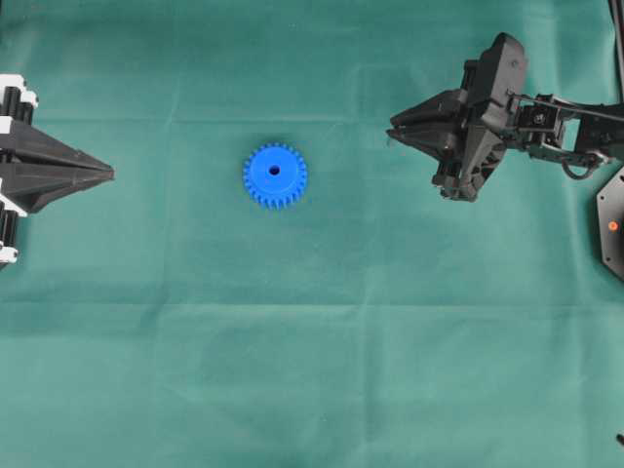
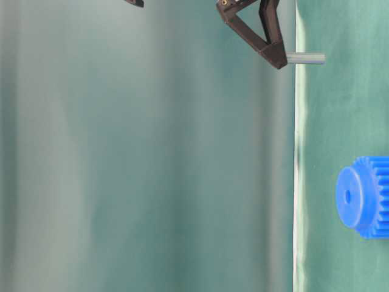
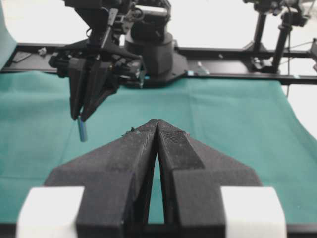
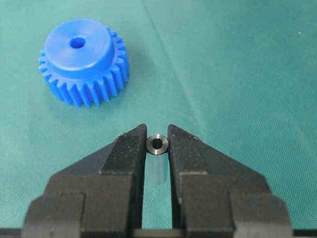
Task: Insert the shaft placed at a random location into the center hole of the medium gear at another random location.
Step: 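Close the right gripper on the silver shaft and lift it upright, then carry the shaft with the right gripper over the blue gear's center hole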
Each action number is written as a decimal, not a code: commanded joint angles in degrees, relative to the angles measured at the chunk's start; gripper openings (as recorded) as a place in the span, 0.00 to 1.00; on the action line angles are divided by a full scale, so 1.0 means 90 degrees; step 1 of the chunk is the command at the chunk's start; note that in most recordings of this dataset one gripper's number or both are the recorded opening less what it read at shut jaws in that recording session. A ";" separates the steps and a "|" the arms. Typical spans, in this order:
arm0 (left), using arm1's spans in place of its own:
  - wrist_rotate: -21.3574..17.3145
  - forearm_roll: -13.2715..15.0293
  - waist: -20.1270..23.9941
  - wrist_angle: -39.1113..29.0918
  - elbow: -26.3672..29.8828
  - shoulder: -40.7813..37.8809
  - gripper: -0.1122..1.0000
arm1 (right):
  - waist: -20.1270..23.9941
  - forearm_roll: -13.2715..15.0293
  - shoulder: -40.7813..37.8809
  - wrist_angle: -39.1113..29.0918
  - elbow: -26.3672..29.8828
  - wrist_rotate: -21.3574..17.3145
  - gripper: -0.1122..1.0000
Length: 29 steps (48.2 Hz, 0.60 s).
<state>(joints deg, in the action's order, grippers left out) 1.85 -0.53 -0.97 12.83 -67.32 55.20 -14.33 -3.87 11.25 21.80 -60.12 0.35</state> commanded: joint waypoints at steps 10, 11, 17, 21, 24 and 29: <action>0.0010 -0.0020 -0.0020 0.0029 0.0156 -0.0049 0.10 | 0.0039 -0.0020 -0.0059 0.0068 0.0322 0.0000 0.22; 0.0010 -0.0020 -0.0010 0.0029 0.0156 -0.0049 0.10 | 0.0059 -0.0020 -0.0107 0.0088 0.0371 -0.0010 0.22; 0.0010 -0.0020 -0.0020 0.0029 0.0146 -0.0049 0.10 | 0.0195 -0.0029 -0.0459 0.0127 0.0781 -0.0020 0.22; 0.0010 -0.0020 -0.0010 0.0029 0.0146 -0.0049 0.10 | 0.0303 -0.0029 -0.0752 0.0098 0.1172 -0.0020 0.22; 0.0010 -0.0020 -0.0020 0.0029 0.0146 -0.0049 0.10 | 0.0400 -0.0029 -0.0996 0.0049 0.1514 -0.0020 0.22; 0.0010 -0.0020 -0.0010 0.0029 0.0146 -0.0049 0.10 | 0.0566 -0.0029 -0.1357 -0.0137 0.2080 -0.0010 0.22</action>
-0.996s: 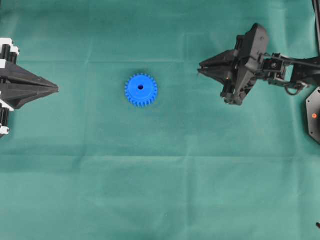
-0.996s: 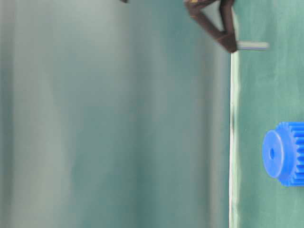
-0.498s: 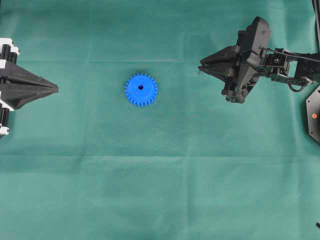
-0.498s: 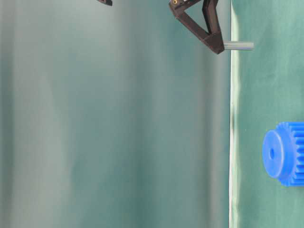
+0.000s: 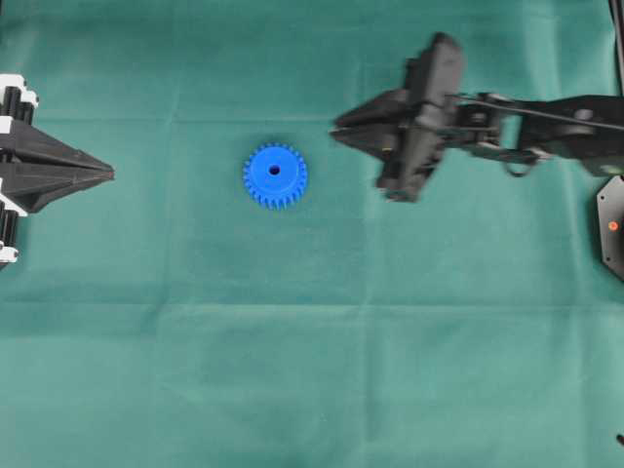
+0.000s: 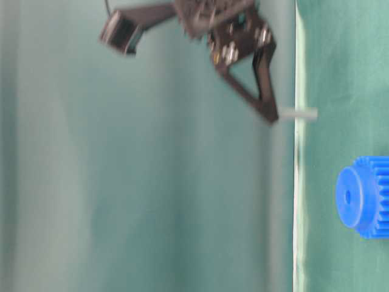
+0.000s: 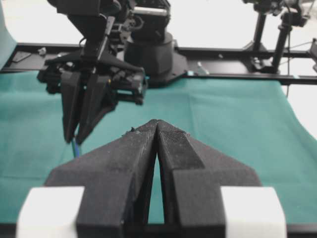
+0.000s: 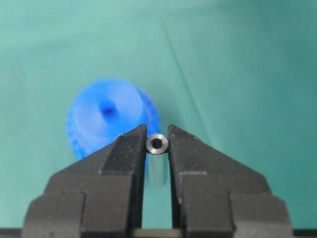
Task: Insert the shaft placed at a random location into the center hole of the medium gear at another random location.
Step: 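Carry the shaft with the right gripper over the blue gear's center hole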
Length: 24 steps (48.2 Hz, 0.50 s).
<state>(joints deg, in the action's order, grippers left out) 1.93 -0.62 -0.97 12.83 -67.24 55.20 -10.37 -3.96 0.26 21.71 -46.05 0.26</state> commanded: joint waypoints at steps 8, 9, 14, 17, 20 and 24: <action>0.0000 -0.0010 -0.0010 0.0029 0.0146 -0.0049 0.10 | 0.0303 -0.0010 -0.0635 -0.0371 0.1240 0.0000 0.22; 0.0000 -0.0010 -0.0010 0.0029 0.0137 -0.0049 0.10 | 0.0313 -0.0010 -0.0684 -0.0400 0.1309 0.0000 0.22; 0.0000 -0.0010 -0.0010 0.0029 0.0137 -0.0059 0.10 | 0.0361 -0.0020 -0.0908 -0.0498 0.1572 0.0000 0.22; 0.0000 -0.0010 -0.0010 0.0010 0.0137 -0.0049 0.10 | 0.0371 -0.0020 -0.1016 -0.0537 0.1670 0.0000 0.22; 0.0000 -0.0010 -0.0010 0.0000 0.0137 -0.0049 0.10 | 0.0371 -0.0010 -0.1045 -0.0547 0.1670 0.0000 0.22; 0.0000 -0.0010 -0.0010 -0.0020 0.0146 -0.0049 0.10 | 0.0371 -0.0020 -0.1035 -0.0537 0.1650 0.0000 0.22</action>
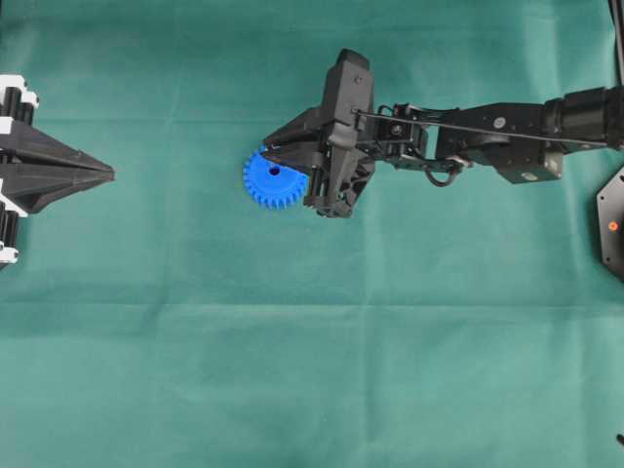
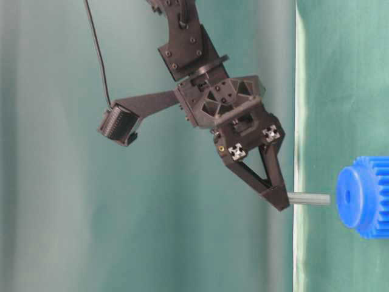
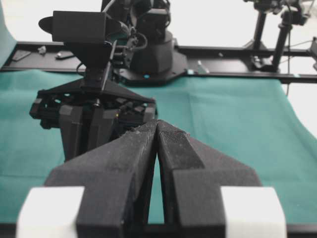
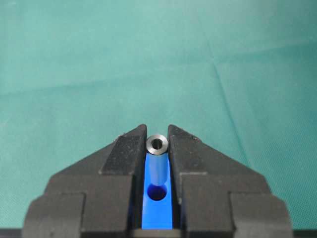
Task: Insert the shaft placed at a random location into the center hole of the medium gear at another random location.
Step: 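Carry the shaft with the right gripper over the blue gear's center hole, then lower the shaft into the gear's center hole with the right gripper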
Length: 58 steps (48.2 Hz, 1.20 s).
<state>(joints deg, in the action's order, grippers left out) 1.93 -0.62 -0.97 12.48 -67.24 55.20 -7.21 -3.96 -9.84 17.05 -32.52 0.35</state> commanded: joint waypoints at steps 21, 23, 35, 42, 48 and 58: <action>0.0000 -0.0010 -0.0010 0.0020 0.0146 -0.0049 0.10 | 0.0020 -0.0020 -0.0010 0.0000 0.0127 -0.0010 0.22; 0.0000 -0.0010 -0.0010 0.0020 0.0146 -0.0049 0.10 | 0.0020 -0.0020 -0.0059 0.0000 0.0127 -0.0010 0.22; 0.0010 -0.0010 -0.0010 0.0020 0.0146 -0.0049 0.10 | 0.0020 -0.0107 -0.0303 0.0010 0.0127 -0.0020 0.22; 0.0010 -0.0010 -0.0010 0.0010 0.0146 -0.0049 0.10 | 0.0010 -0.0127 -0.0391 0.0010 0.0127 -0.0020 0.22; 0.0000 -0.0010 -0.0010 0.0010 0.0146 -0.0049 0.10 | 0.0010 -0.0156 -0.0488 0.0029 0.0127 -0.0020 0.22; 0.0010 -0.0010 -0.0020 0.0010 0.0146 -0.0049 0.10 | 0.0010 -0.0156 -0.0566 0.0059 0.0137 -0.0020 0.22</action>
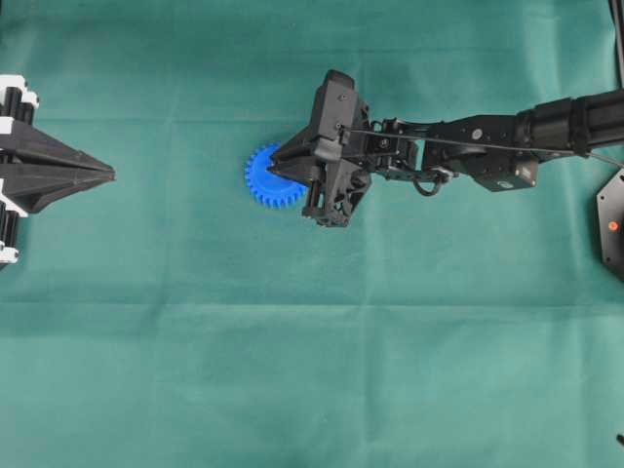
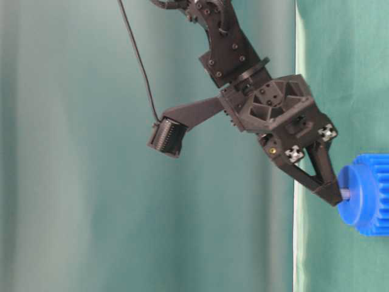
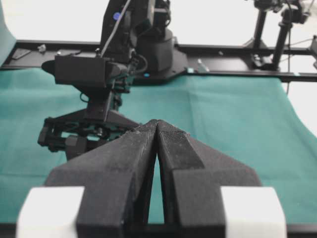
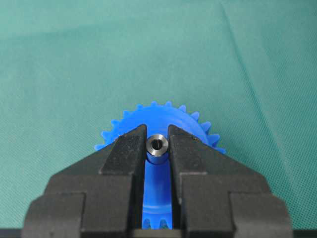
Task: Insert the shaft placed at a random location into the center hole of the medium gear at another random location.
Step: 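Lower the shaft into the gear's center hole with the right gripper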
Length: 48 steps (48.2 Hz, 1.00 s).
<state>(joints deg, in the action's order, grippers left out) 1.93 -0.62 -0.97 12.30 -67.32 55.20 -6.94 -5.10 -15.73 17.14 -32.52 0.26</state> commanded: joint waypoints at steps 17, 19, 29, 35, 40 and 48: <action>0.0000 -0.0010 -0.0010 0.0020 0.0156 -0.0059 0.10 | -0.0020 -0.0029 0.0020 0.0029 0.0156 -0.0010 0.22; 0.0000 -0.0010 -0.0010 0.0010 0.0146 -0.0049 0.10 | -0.0010 -0.0039 0.0010 0.0020 0.0156 -0.0010 0.22; 0.0010 -0.0010 -0.0020 0.0000 0.0146 -0.0049 0.10 | -0.0020 -0.0029 0.0000 0.0020 0.0166 -0.0020 0.22; 0.0010 -0.0010 -0.0010 0.0000 0.0146 -0.0049 0.10 | -0.0020 -0.0039 0.0000 0.0010 0.0156 -0.0029 0.23; 0.0010 -0.0010 -0.0010 0.0000 0.0156 -0.0049 0.10 | -0.0010 -0.0068 0.0000 0.0010 0.0156 -0.0059 0.23; 0.0010 -0.0010 -0.0010 -0.0010 0.0156 -0.0049 0.10 | -0.0010 -0.0059 0.0000 0.0029 0.0166 -0.0088 0.48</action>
<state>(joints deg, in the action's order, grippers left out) 1.93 -0.53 -0.97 12.04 -67.32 55.20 -7.03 -5.36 -16.52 17.05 -32.26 0.26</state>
